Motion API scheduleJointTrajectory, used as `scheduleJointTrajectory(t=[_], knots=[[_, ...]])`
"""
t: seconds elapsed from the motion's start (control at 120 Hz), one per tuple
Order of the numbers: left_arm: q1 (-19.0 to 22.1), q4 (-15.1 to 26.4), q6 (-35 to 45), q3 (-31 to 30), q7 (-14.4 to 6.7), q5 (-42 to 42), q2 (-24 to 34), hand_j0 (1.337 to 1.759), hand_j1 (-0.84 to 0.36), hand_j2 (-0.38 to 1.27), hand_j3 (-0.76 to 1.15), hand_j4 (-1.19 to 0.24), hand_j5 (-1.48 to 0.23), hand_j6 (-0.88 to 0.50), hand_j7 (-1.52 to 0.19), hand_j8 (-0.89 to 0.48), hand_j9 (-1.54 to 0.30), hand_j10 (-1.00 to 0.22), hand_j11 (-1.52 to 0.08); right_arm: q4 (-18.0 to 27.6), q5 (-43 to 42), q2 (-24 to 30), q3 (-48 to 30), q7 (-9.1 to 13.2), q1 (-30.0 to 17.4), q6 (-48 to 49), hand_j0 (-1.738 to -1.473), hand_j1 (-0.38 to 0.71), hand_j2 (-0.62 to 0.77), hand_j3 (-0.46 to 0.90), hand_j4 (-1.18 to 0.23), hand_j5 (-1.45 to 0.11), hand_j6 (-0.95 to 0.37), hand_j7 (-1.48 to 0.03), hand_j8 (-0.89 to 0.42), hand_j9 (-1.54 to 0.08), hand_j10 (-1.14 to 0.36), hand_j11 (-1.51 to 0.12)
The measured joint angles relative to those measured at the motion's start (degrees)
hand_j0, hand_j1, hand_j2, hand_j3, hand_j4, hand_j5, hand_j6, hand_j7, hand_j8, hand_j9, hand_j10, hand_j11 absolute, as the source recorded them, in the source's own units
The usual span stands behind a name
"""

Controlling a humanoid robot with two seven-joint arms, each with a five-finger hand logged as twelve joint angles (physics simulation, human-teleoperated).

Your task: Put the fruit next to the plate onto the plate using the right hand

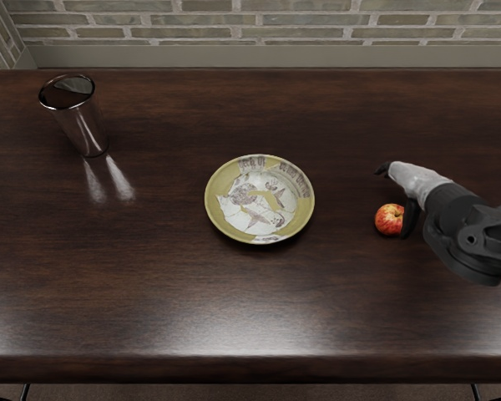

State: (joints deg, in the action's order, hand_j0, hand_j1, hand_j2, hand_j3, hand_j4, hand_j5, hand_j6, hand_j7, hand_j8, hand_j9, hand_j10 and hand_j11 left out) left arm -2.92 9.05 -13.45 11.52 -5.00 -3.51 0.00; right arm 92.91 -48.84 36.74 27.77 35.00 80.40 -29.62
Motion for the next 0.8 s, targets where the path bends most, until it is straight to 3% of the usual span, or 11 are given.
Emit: scheduleJointTrajectory(t=[0.8], knots=[[0.0, 0.0, 0.0, 0.0, 0.0, 0.0, 0.0, 1.658, 0.35, 0.00, 0.00, 0.00, 0.00, 0.00, 0.00, 0.00, 0.00, 0.00, 0.00, -0.4, -3.8, -3.7, 0.1, 0.0, -2.6, -3.1, -1.657, 0.05, -0.06, 0.00, -0.35, -0.46, -0.35, -0.46, -0.35, -0.46, -0.35, -0.46]])
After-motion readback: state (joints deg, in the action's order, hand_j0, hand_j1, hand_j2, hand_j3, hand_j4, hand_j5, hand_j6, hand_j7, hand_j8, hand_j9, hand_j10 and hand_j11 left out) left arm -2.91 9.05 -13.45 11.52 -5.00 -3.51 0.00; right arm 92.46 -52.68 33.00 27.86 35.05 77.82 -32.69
